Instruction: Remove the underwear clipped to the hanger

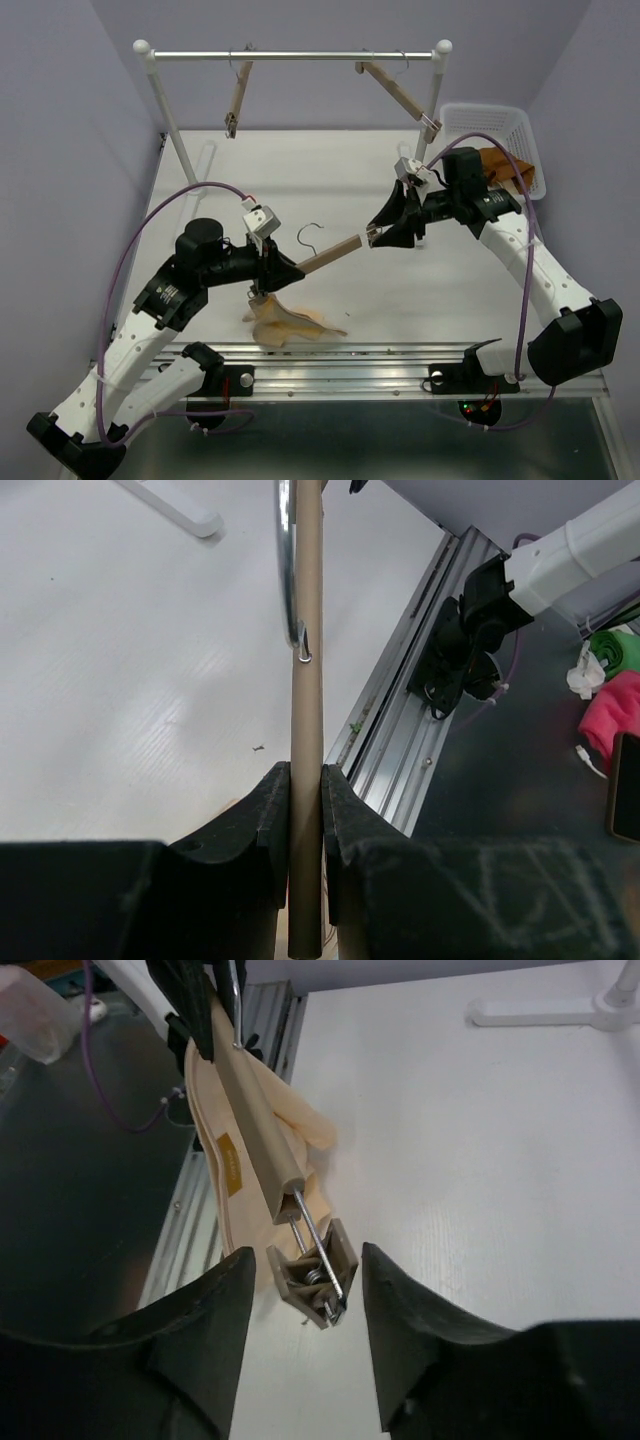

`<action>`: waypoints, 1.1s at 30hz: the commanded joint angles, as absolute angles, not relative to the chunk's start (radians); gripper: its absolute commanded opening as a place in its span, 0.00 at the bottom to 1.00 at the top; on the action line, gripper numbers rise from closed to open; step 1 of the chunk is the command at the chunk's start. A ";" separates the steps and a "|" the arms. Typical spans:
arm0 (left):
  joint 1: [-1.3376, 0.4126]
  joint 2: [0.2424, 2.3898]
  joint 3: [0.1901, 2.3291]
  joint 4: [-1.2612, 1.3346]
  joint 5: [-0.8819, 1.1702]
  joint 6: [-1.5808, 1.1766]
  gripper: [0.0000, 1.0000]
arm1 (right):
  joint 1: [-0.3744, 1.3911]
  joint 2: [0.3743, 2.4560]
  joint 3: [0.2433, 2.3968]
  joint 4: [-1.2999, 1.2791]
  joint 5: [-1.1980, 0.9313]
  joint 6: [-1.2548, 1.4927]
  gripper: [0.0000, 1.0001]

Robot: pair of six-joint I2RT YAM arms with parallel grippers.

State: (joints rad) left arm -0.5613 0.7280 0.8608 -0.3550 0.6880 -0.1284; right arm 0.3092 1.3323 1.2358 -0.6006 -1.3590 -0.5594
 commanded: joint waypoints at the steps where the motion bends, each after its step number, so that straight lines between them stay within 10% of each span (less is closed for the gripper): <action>1: -0.561 0.710 0.899 -0.273 0.677 -0.149 0.00 | 0.316 1.269 1.263 -0.490 -1.241 -0.514 0.72; 4: -0.561 0.713 0.907 -0.273 0.654 -0.156 0.00 | 0.316 1.226 1.214 -0.356 -1.106 -0.392 1.00; 15: -0.566 0.791 1.003 -0.318 0.186 -0.305 0.00 | 0.316 1.232 1.210 -0.218 -0.430 0.220 1.00; 33: -0.566 0.721 0.850 0.127 0.291 -0.578 0.00 | 0.394 1.190 0.893 0.603 -0.724 0.783 1.00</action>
